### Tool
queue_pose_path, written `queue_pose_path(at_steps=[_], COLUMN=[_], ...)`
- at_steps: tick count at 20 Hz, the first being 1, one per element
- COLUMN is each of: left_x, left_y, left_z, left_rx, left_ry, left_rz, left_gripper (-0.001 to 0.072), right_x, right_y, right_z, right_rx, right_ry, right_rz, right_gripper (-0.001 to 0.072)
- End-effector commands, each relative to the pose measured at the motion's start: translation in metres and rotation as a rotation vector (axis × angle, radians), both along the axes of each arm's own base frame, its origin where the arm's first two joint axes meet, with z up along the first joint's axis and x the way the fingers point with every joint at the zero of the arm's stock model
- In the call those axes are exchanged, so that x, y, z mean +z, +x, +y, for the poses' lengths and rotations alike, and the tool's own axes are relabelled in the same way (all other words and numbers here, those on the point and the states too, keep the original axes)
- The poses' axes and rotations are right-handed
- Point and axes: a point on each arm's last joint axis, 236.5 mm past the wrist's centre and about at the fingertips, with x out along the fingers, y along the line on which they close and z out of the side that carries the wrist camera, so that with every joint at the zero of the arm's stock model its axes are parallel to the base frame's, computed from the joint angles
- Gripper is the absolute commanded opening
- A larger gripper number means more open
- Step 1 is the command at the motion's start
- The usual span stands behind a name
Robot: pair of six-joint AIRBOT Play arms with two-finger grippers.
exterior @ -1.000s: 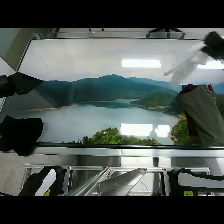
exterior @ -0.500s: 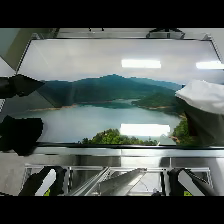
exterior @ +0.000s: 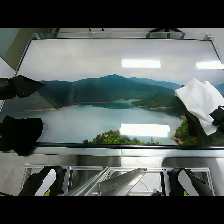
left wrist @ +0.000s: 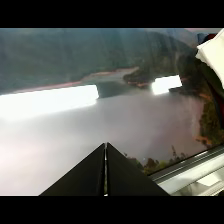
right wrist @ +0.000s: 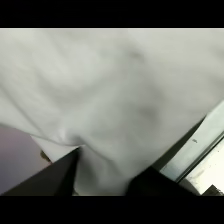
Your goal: Fold the shirts.
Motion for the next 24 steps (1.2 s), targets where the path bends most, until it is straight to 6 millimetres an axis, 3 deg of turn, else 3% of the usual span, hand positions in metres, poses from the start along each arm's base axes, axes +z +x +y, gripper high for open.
queue_pose_path(at_steps=[1, 4, 8, 11, 12, 13, 14, 16, 18, 19, 24], left_x=[-0.001, -0.001, 0.0, 0.004, 0.004, 0.003, 0.0, -0.014, -0.035, -0.05, -0.14], left_y=[-0.002, -0.001, -0.001, 0.006, 0.007, 0.005, 0.001, -0.013, -0.034, -0.047, -0.107], left_z=[0.0, 0.0, 0.0, 0.003, 0.003, 0.002, 0.001, -0.008, -0.024, -0.034, -0.069], left_rx=[-0.005, -0.003, -0.001, 0.025, 0.027, 0.023, 0.015, 0.001, -0.023, -0.036, -0.063], left_ry=[0.001, 0.0, -0.001, -0.005, -0.005, -0.004, -0.009, -0.02, -0.038, -0.05, -0.066], left_rz=[0.008, 0.005, 0.003, -0.023, -0.025, -0.018, 0.003, 0.04, 0.08, 0.107, 0.215], left_gripper=[0.0019, 0.0019, 0.0019, 0.0019, 0.0019, 0.0019, 0.0018, 0.0018, 0.0018, 0.0018, 0.0018], right_x=[-0.003, 0.009, 0.078, 0.122, 0.132, 0.141, 0.15, 0.16, 0.144, 0.127, 0.01], right_y=[-0.015, -0.011, 0.005, 0.032, 0.039, 0.043, 0.046, 0.045, 0.034, 0.025, -0.016], right_z=[-0.009, -0.009, 0.0, 0.048, 0.072, 0.098, 0.117, 0.142, 0.155, 0.166, 0.22], right_rx=[0.011, 0.013, 0.144, 0.28, 0.331, 0.403, 0.464, 0.538, 0.58, 0.598, 0.654], right_ry=[-0.044, -0.054, -0.091, 0.009, 0.072, 0.139, 0.187, 0.243, 0.262, 0.284, 0.429], right_rz=[0.062, 0.043, -0.063, -0.267, -0.336, -0.391, -0.438, -0.493, -0.459, -0.429, -0.274], right_gripper=[0.0526, 0.0533, 0.0533, 0.0517, 0.0397, 0.009, 0.0021, 0.0022, 0.0022, 0.0021, 0.0022])
